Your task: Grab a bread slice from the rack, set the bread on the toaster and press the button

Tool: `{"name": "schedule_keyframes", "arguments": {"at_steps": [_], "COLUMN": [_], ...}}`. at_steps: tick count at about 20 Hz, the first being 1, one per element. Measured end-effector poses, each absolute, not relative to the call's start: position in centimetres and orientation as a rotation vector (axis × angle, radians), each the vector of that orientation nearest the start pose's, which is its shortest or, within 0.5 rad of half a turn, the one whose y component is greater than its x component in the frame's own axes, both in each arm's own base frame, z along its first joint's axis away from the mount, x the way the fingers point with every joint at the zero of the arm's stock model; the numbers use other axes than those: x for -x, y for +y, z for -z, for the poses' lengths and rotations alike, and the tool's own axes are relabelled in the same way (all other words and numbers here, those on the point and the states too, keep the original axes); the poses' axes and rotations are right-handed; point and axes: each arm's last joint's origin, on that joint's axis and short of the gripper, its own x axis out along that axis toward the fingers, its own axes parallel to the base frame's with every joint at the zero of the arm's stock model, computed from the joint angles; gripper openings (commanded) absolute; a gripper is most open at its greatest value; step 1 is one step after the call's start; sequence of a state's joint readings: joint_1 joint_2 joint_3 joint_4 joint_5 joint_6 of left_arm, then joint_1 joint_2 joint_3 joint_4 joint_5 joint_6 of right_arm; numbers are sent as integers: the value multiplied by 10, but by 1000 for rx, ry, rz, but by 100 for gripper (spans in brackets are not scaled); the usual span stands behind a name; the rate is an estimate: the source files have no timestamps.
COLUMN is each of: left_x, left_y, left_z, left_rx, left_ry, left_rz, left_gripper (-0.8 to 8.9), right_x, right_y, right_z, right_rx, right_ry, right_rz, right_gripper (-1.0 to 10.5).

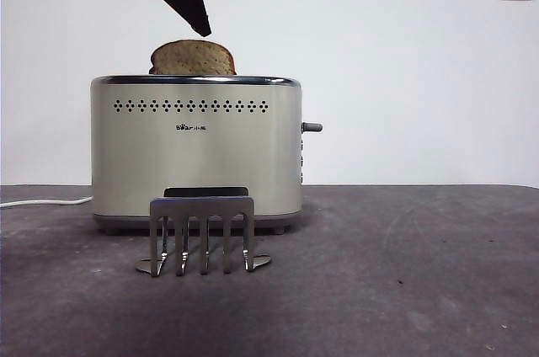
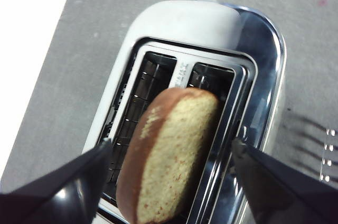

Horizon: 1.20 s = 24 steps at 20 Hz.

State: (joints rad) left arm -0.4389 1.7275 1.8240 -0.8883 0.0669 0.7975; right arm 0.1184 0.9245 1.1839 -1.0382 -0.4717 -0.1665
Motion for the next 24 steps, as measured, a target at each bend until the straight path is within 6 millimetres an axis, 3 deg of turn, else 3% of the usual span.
{"name": "schedule_keyframes", "arguments": {"at_steps": [4,7,11,18,24], "left_x": [-327,-310,-270,-192,-159], "left_y": [-155,-148,-129,-96,-81], "left_z": [-389,-409,-439,-479,-490], "left_rx": [-811,-728,-606,-377,-317], "left_ry": [533,504,510,484,466], "left_rz": [731,690,651,683,708], "left_gripper": [385,384,382,377,377], "right_x": [-178,-208,-254,-327,-363], "right_y": [36,43,57,96,109], "right_z": [-365,-362,-348,-307,-277], "right_rx": [-12,-90,-171,-308,-381], "right_ry": [696,626,581,518,597], "right_rz": [-663,-775,-825,-874,-857], "right_gripper": [-12,-12,-12,-12,-12]}}
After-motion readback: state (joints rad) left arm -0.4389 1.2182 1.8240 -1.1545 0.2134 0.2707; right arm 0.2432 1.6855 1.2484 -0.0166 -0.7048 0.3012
